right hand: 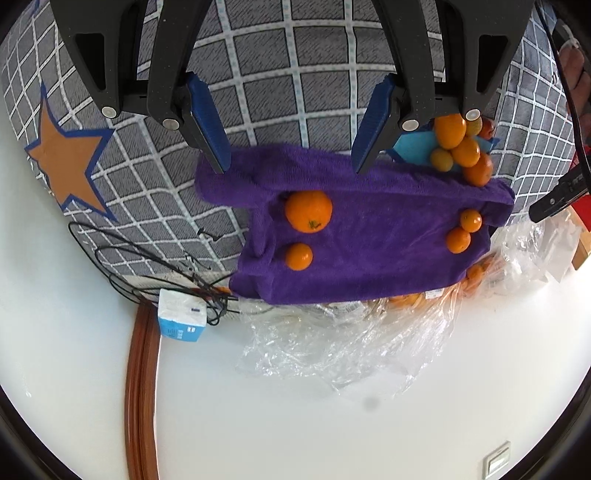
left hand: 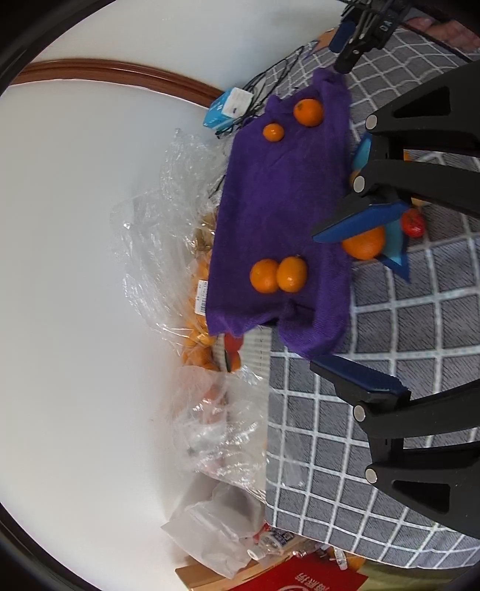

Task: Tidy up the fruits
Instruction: 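Withdraw both open grippers from the towel toward the fruit on the blue star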

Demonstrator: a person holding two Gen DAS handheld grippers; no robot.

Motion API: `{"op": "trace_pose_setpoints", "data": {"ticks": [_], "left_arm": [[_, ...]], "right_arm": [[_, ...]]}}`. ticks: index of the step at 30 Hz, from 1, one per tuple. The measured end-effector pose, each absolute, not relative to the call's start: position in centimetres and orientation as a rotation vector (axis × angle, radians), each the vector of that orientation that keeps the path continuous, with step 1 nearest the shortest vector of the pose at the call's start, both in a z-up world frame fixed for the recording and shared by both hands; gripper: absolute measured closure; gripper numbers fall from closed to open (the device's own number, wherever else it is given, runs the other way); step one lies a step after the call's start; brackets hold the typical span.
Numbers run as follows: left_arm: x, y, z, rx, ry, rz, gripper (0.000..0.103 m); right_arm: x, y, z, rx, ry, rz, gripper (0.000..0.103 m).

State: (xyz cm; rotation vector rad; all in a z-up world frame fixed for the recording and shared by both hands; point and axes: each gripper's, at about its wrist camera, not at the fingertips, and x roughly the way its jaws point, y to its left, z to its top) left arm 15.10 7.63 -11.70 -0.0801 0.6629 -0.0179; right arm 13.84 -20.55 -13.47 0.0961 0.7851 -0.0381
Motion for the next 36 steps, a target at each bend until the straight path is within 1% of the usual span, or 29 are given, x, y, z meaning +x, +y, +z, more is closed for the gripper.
{"op": "trace_pose_setpoints", "data": {"ticks": [8, 12, 18, 24, 27, 28, 36], "left_arm": [[11.9, 10.5, -15.0, -0.084, 0.743, 0.021, 0.042], [11.2, 11.9, -16.9, -0.093, 0.794, 0.058, 0.042], [10.9, 13.5, -18.3, -0.158, 0.820, 0.081, 0.042], [11.0, 14.2, -18.6, -0.191, 0.832, 0.086, 0.042], [11.0, 14.0, -18.6, -0.181, 0.833, 0.091, 0.042], [11.0, 14.0, -18.6, -0.179, 0.834, 0.092, 0.042], [11.0, 14.0, -18.6, -0.182, 0.834, 0.092, 0.040]], "right_arm": [[12.6, -18.0, -14.6, 0.080, 0.803, 0.010, 0.036], [12.3, -16.7, -15.0, 0.078, 0.811, 0.072, 0.036], [12.3, -14.3, -16.0, 0.041, 0.822, 0.129, 0.036], [12.9, -12.4, -17.0, 0.036, 0.863, 0.182, 0.036], [12.8, -11.5, -17.4, -0.001, 0.871, 0.193, 0.042], [12.7, -11.5, -17.4, -0.002, 0.870, 0.196, 0.043], [12.3, -12.2, -16.3, 0.078, 0.846, 0.234, 0.043]]}}
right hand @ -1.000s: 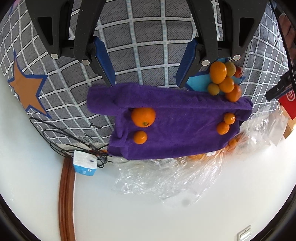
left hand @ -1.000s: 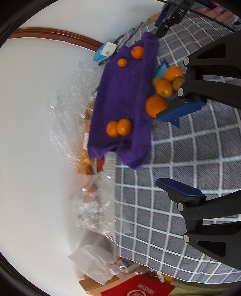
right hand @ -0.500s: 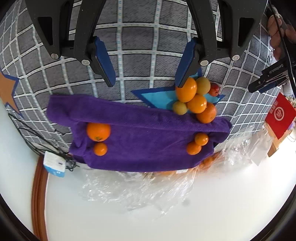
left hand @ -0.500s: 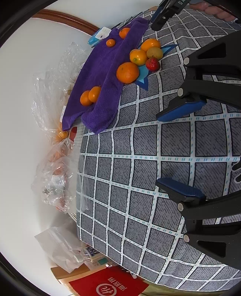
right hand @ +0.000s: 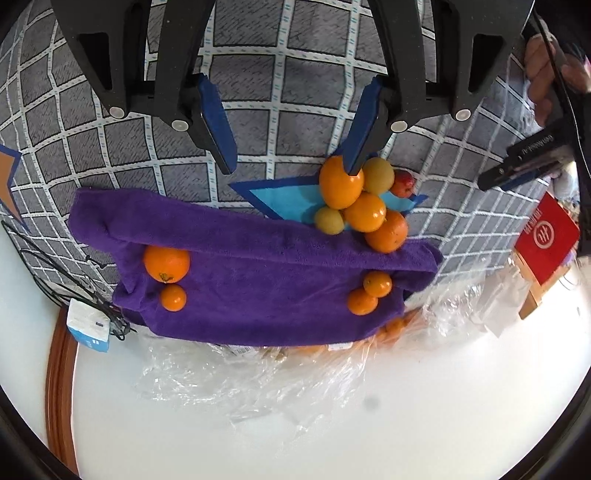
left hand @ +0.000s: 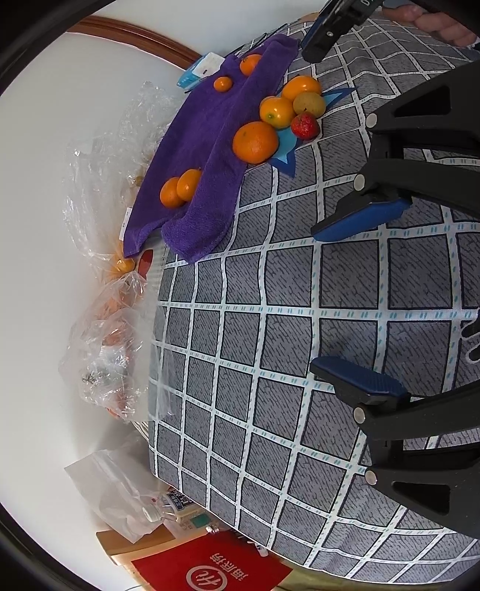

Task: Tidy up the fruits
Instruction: 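Withdraw both open grippers from the towel toward the fruit on the blue star, then grasp a large orange from the blue star with the right gripper and lift it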

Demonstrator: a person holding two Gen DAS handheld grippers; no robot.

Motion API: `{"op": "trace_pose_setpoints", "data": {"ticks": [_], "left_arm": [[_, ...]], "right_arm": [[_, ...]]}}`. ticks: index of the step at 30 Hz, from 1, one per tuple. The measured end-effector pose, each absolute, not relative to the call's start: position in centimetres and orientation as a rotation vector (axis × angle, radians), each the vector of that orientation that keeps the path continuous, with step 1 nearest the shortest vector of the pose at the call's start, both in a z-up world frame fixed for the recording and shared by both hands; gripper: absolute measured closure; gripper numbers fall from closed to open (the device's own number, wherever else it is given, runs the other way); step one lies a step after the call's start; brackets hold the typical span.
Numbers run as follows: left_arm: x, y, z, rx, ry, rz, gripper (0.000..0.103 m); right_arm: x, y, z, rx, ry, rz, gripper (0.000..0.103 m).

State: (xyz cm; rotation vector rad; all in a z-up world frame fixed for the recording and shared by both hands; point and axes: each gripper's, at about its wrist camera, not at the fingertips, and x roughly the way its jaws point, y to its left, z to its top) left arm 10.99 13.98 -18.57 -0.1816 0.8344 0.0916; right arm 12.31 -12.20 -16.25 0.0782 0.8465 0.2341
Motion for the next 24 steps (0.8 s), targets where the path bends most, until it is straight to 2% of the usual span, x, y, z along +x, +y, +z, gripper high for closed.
{"op": "trace_pose_setpoints", "data": {"ticks": [3, 6, 13, 15, 24], "left_arm": [[11.0, 14.0, -18.6, -0.185, 0.834, 0.090, 0.039], [11.0, 14.1, -18.6, -0.188, 0.834, 0.088, 0.039], [11.0, 13.8, -18.6, -0.179, 0.838, 0.089, 0.036], [11.0, 13.8, -18.6, -0.178, 0.838, 0.088, 0.036], [11.0, 13.6, -18.6, -0.171, 0.841, 0.090, 0.034]], "right_arm": [[12.8, -11.2, -16.3, 0.086, 0.850, 0.284, 0.046], [13.6, -10.0, -16.8, 0.043, 0.866, 0.273, 0.062], [15.4, -9.2, -17.6, 0.081, 0.892, 0.312, 0.063], [15.8, -9.7, -17.7, 0.108, 0.915, 0.333, 0.072], [14.1, -13.5, -17.6, 0.107, 0.916, 0.245, 0.073]]}}
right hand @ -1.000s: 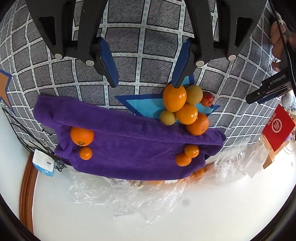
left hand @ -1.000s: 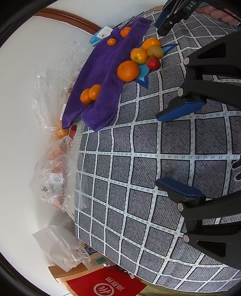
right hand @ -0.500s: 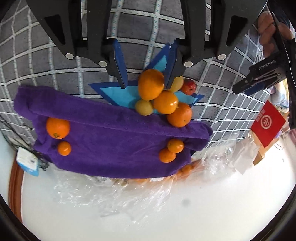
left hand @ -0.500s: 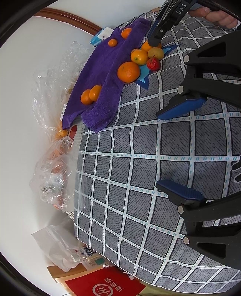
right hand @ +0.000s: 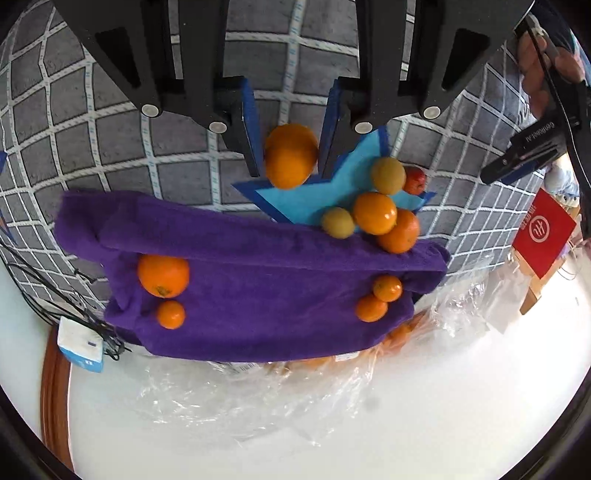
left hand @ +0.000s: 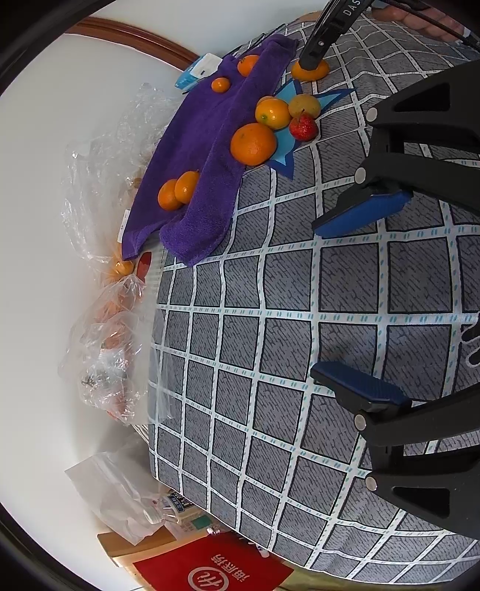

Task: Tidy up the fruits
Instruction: 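Grasp a large orange from the blue star with the right gripper and lift it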

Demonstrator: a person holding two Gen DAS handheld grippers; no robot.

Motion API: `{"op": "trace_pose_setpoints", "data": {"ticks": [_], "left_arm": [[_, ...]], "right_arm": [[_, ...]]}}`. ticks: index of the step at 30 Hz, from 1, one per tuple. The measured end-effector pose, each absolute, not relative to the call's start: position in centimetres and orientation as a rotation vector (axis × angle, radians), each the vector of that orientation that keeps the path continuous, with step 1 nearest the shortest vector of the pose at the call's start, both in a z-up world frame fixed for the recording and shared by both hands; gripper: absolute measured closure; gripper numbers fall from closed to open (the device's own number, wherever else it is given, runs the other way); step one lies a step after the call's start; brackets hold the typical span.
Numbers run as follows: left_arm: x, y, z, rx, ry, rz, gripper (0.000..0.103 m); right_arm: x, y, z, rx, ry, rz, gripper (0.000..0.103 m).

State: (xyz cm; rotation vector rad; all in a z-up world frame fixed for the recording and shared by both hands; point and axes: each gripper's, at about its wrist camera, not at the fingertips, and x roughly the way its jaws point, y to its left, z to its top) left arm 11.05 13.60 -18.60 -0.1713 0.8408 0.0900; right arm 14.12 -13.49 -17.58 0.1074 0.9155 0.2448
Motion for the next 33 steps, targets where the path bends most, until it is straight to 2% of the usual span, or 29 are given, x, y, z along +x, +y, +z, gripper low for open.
{"op": "trace_pose_setpoints", "data": {"ticks": [5, 20, 23, 30, 33], "left_arm": [[11.0, 13.5, -18.6, -0.170, 0.841, 0.087, 0.033], [11.1, 13.8, -18.6, -0.167, 0.846, 0.077, 0.031], [10.6, 13.2, -17.8, -0.159, 0.849, 0.063, 0.039], [10.7, 7.4, -16.1, -0.102, 0.846, -0.090, 0.041], [11.6, 5.1, -16.8, -0.058, 0.869, -0.113, 0.055]], "right_arm": [[14.9, -12.6, -18.9, 0.061, 0.945, 0.226, 0.069], [12.6, -15.1, -17.8, -0.025, 0.870, 0.088, 0.071], [11.9, -16.2, -17.6, -0.035, 0.864, 0.078, 0.071], [11.1, -17.8, -17.6, -0.053, 0.850, 0.070, 0.071], [11.5, -18.2, -17.9, -0.029, 0.855, 0.083, 0.071]]}}
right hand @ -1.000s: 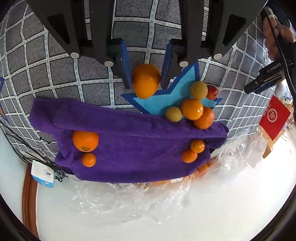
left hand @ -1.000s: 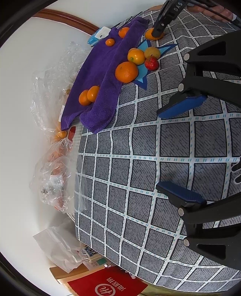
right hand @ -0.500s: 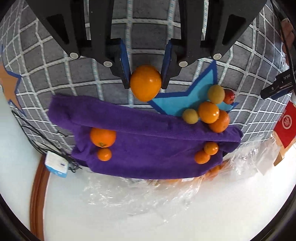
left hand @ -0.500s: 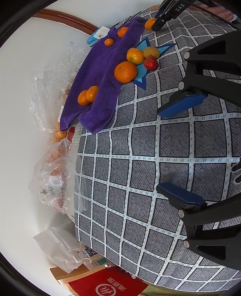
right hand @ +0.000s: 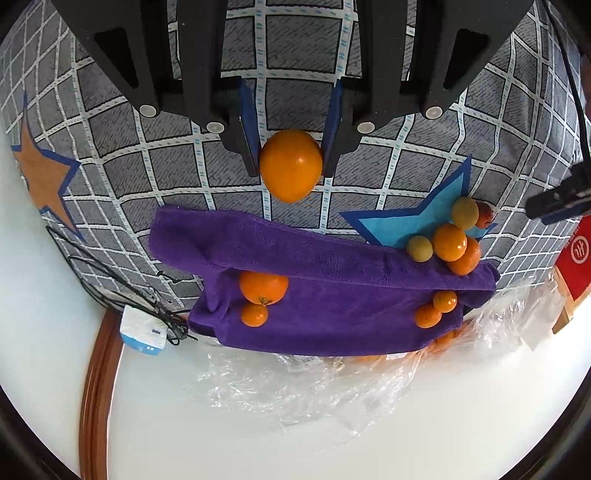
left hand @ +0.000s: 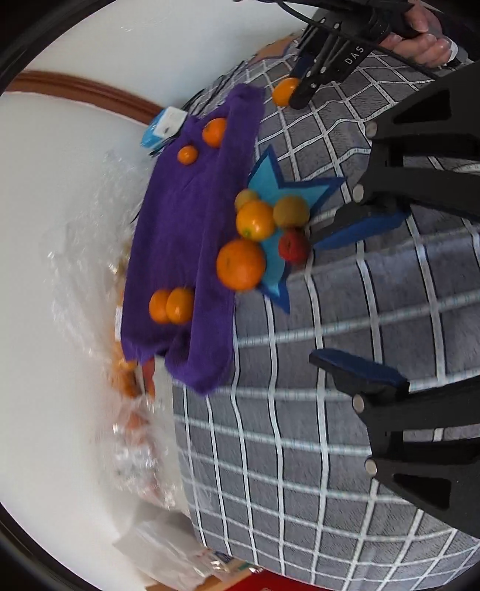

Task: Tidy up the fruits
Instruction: 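Grasp a large orange from the blue star with the right gripper and lift it, then grasp the small red fruit with the left gripper while the right gripper holds the orange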

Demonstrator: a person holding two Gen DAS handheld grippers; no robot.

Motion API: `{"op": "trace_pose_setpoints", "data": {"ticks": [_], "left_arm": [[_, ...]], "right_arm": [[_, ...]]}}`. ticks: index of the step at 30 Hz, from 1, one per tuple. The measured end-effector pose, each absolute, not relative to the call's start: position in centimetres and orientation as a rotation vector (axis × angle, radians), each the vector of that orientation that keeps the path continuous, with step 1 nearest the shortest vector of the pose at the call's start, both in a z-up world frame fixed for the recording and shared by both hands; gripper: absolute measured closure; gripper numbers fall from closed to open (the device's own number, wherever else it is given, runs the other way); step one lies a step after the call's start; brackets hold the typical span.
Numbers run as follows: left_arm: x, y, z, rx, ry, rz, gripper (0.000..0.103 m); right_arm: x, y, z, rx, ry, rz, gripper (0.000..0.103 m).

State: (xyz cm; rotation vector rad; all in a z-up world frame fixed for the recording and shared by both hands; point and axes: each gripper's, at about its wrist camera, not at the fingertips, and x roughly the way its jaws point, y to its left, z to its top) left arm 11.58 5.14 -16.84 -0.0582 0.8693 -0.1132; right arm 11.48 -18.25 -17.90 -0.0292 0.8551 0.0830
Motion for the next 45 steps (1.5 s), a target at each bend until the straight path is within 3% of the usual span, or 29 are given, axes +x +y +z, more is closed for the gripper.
{"op": "trace_pose_setpoints", "data": {"ticks": [4, 12, 19, 38, 45], "left_arm": [[12.5, 3.4, -17.8, -0.003, 0.895, -0.114, 0.062], [13.9, 2.6, -18.3, -0.017, 0.894, -0.126, 0.063], [14.7, 1.8, -18.3, -0.016, 0.872, -0.117, 0.081], [10.4, 5.4, -16.2, -0.134, 0.852, -0.075, 0.081], [9.8, 6.0, -13.7, -0.143, 0.815, -0.060, 0.081]], "right_arm": [[12.1, -18.3, -18.3, -0.025, 0.867, 0.096, 0.071], [12.4, -18.3, -18.8, -0.002, 0.884, 0.123, 0.071], [12.6, -18.6, -19.0, 0.033, 0.892, 0.152, 0.071], [12.2, -20.1, -18.7, 0.119, 0.892, 0.157, 0.071], [11.1, -20.2, -15.8, 0.116, 0.860, 0.129, 0.071]]}}
